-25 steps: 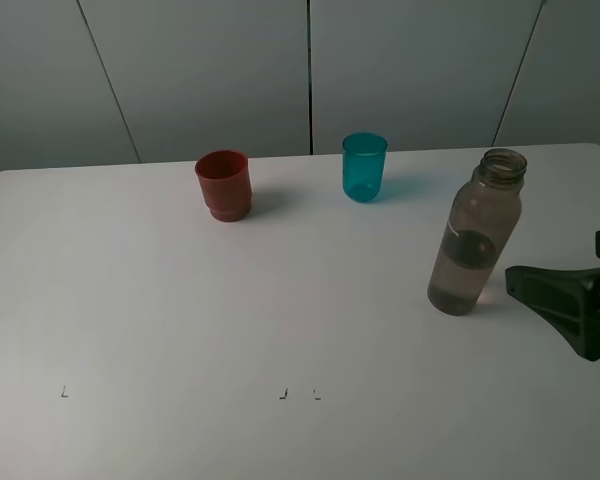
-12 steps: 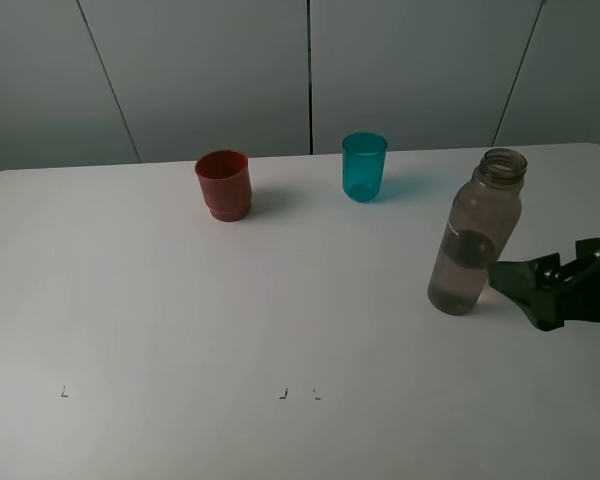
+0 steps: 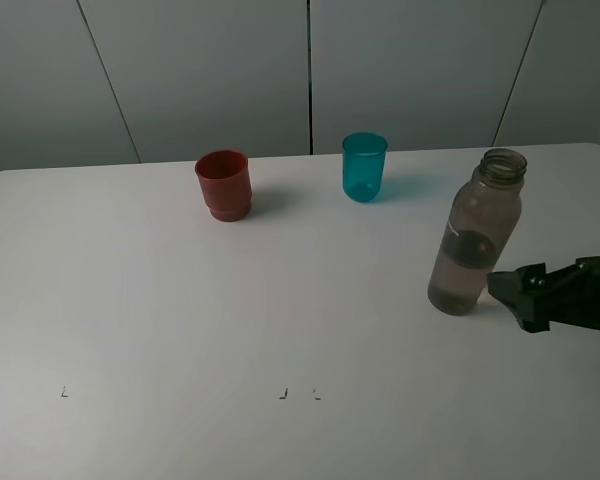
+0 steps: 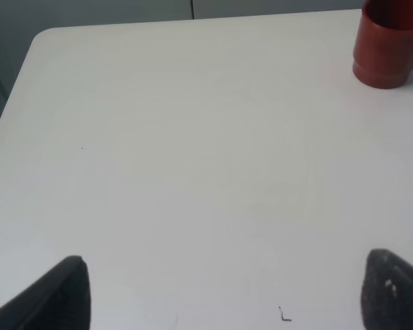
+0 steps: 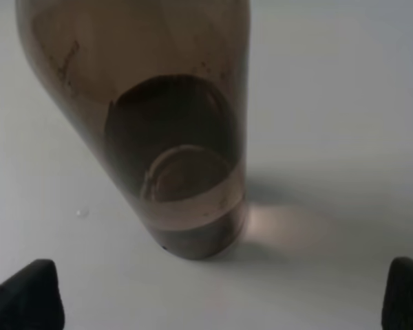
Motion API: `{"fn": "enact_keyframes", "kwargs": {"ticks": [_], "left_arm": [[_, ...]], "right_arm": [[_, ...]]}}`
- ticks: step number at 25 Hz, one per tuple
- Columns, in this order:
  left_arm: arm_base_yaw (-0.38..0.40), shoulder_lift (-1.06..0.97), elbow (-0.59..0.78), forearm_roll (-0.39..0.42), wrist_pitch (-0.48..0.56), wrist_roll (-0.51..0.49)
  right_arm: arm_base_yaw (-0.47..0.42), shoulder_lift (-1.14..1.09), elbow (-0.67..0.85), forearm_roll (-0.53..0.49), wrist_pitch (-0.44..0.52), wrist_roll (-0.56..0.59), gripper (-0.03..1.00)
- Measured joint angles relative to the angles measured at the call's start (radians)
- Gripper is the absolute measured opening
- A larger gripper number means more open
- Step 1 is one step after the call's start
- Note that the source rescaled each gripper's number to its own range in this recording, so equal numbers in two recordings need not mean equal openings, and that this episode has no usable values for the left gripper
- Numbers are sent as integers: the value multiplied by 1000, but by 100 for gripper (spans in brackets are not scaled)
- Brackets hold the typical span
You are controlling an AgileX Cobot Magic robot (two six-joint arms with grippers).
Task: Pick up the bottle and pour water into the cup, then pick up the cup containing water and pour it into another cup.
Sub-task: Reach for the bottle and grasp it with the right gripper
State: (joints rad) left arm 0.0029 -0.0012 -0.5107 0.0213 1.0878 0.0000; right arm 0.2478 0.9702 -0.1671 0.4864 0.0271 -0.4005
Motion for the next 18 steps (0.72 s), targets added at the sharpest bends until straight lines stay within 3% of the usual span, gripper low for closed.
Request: {"fn": "enact_keyframes", "kwargs": {"ticks": [7,12,18], "left_arm": [[0,0,0,0,0,0],[0,0,0,0,0,0],[0,0,0,0,0,0]], "right_arm": [[0,0,4,-30,-46,41,100],[0,0,14,-264,-86,273,100],[0,0,19,-371,-96,346,100]]}}
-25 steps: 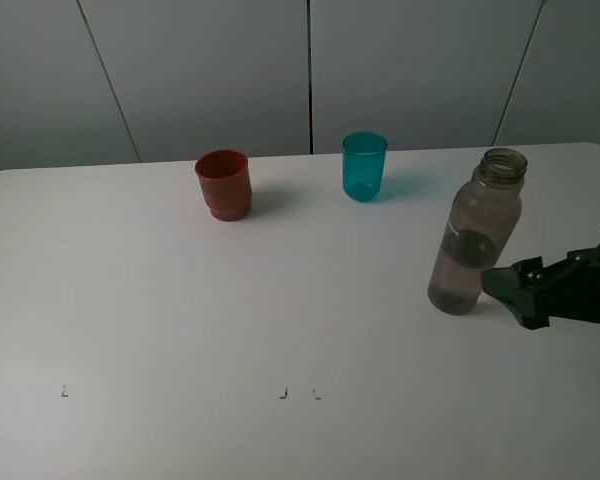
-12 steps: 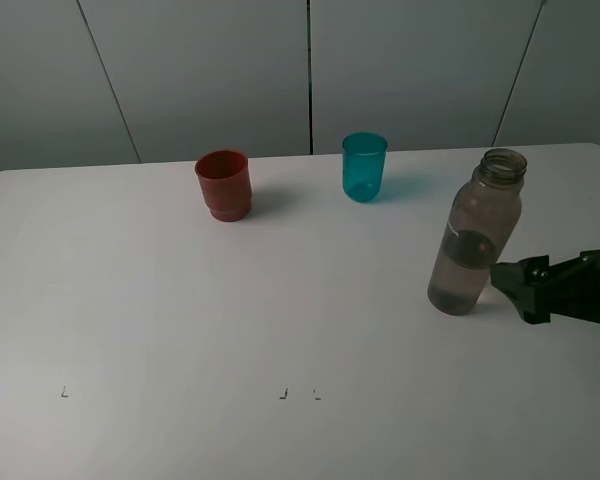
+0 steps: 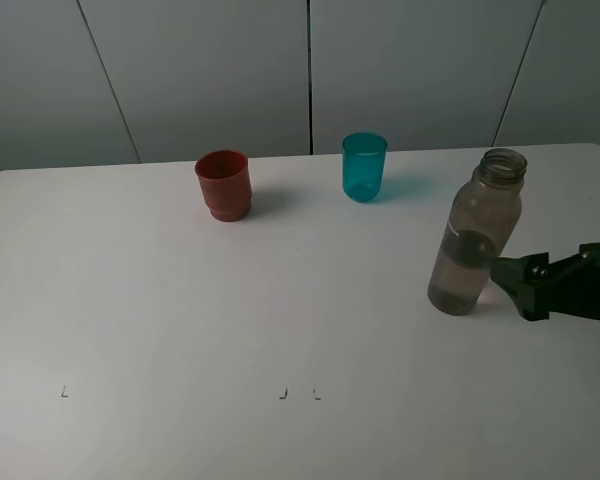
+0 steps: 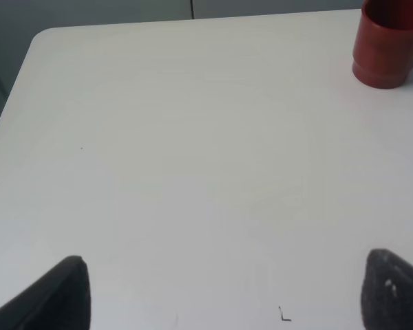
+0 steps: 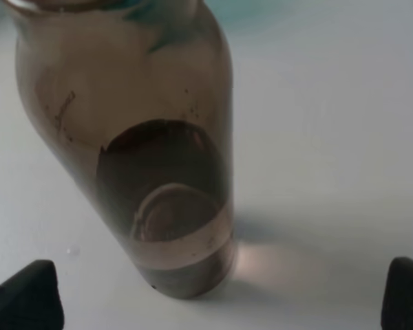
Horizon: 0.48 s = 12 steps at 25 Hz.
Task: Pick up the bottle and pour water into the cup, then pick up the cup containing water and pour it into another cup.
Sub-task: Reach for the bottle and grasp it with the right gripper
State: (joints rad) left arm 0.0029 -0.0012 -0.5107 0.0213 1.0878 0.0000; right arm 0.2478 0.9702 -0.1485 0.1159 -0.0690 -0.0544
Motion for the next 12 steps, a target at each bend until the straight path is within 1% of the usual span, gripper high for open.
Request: {"fn": "enact_keyframes", "kwargs": {"ticks": [4,10,12], "left_arm": [[0,0,0,0,0,0],[0,0,0,0,0,0],[0,0,0,0,0,0]], "right_arm": [[0,0,23,-55,-36,67,100],[0,2,32,-86,-47,81,100],[0,16,32,-116,-50,88,100]]}}
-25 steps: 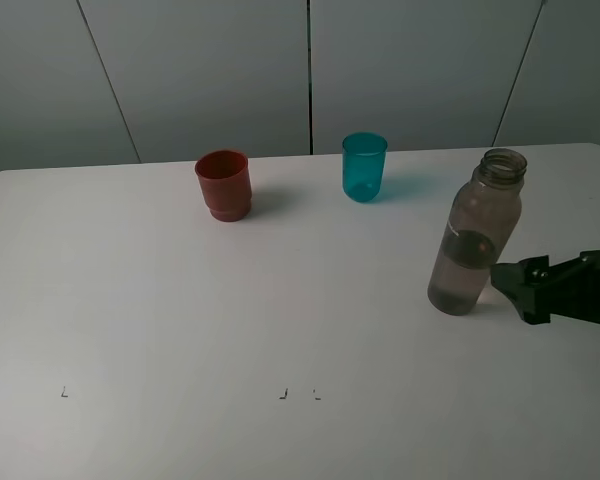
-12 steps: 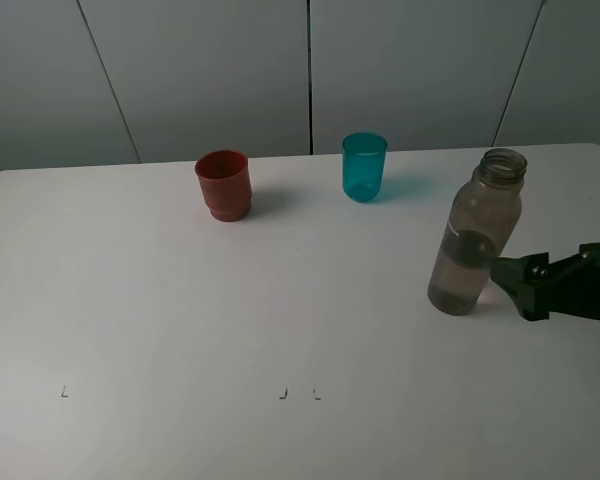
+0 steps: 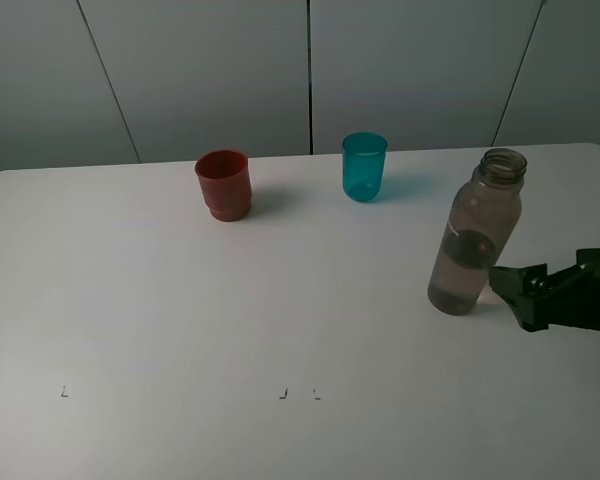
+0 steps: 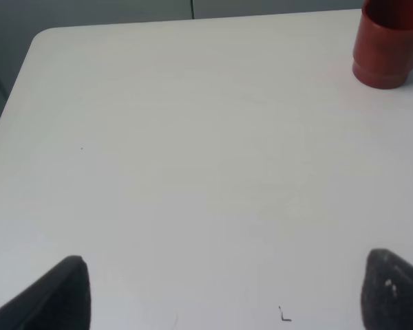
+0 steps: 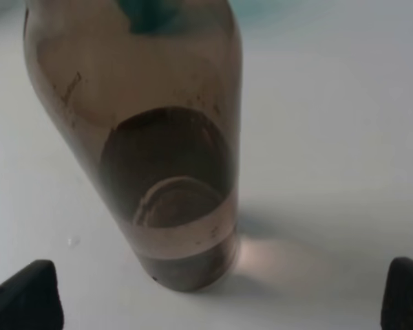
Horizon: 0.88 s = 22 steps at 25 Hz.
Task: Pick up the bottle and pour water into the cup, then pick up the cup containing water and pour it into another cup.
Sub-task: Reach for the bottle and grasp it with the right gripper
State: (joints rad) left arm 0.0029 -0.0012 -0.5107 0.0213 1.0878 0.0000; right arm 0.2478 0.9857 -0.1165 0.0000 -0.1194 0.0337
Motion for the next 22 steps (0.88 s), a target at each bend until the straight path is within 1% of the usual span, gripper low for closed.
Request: {"fn": "enact_keyframes", "kwargs": {"ticks": [2,8,13,17,22], "left_arm": [[0,0,0,0,0,0],[0,0,0,0,0,0],[0,0,0,0,0,0],[0,0,0,0,0,0],[0,0,0,0,0,0]], "right_arm": [[0,25,0,-37,-11,15,100],[0,150,0,-149,-121,98,100],[0,263,0,-174,-232,127,100],[0,338,0,-187,-347,135,100],[0,401,0,-201,-434,137,100]]}}
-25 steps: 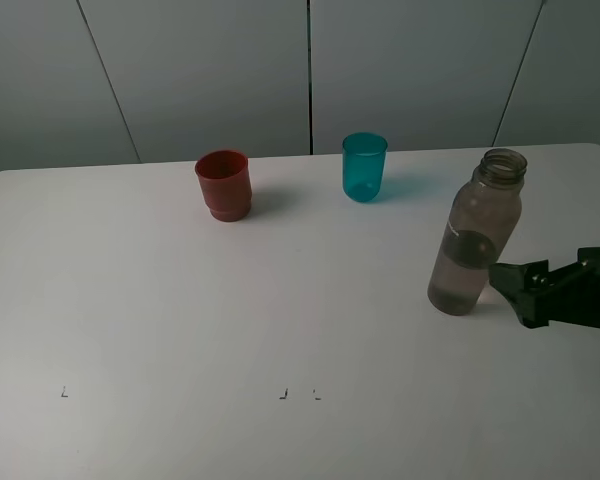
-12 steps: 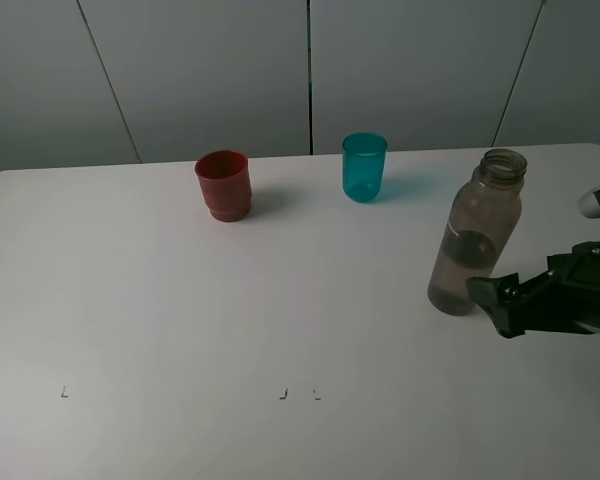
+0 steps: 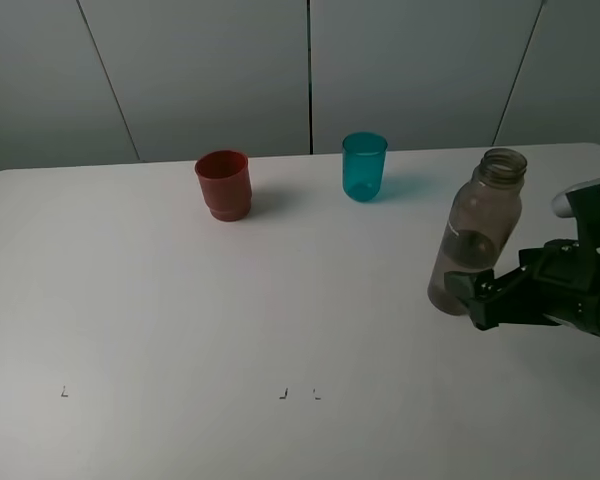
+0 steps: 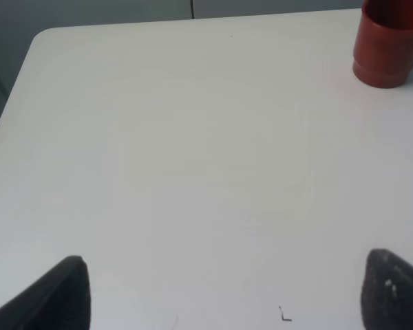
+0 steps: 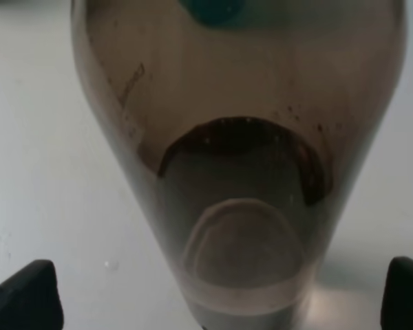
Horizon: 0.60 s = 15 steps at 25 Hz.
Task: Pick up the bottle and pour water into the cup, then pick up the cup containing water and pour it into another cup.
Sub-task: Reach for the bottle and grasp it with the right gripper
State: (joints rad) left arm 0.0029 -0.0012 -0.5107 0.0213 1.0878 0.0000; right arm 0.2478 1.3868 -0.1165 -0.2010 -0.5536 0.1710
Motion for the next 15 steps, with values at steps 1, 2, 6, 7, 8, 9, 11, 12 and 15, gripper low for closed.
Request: {"fn": "enact_keyframes", "kwargs": {"ticks": [1,2,6,7,8,9,11,12,15], "left_arm": [[0,0,0,0,0,0],[0,0,0,0,0,0],[0,0,0,0,0,7],[0,0,0,0,0,0],[0,0,0,0,0,0],[0,0,0,0,0,0],[0,0,0,0,0,7],[0,0,0,0,0,7],[0,0,0,0,0,7]], "right_arm": [[0,10,0,-2,-21,0,100],[0,23,0,-6,-49,0,100],[0,65,0,-14,-123,-22,100],[0,74,0,-14,-132,-29,100],[0,83,0,-16,-145,-34,100],[0,92,0,-16,-152,-37,100],[0,103,0,-16,-165,-52,100],[0,109,0,-16,-171,-60,100],[0,122,0,-14,-189,-71,100]]}}
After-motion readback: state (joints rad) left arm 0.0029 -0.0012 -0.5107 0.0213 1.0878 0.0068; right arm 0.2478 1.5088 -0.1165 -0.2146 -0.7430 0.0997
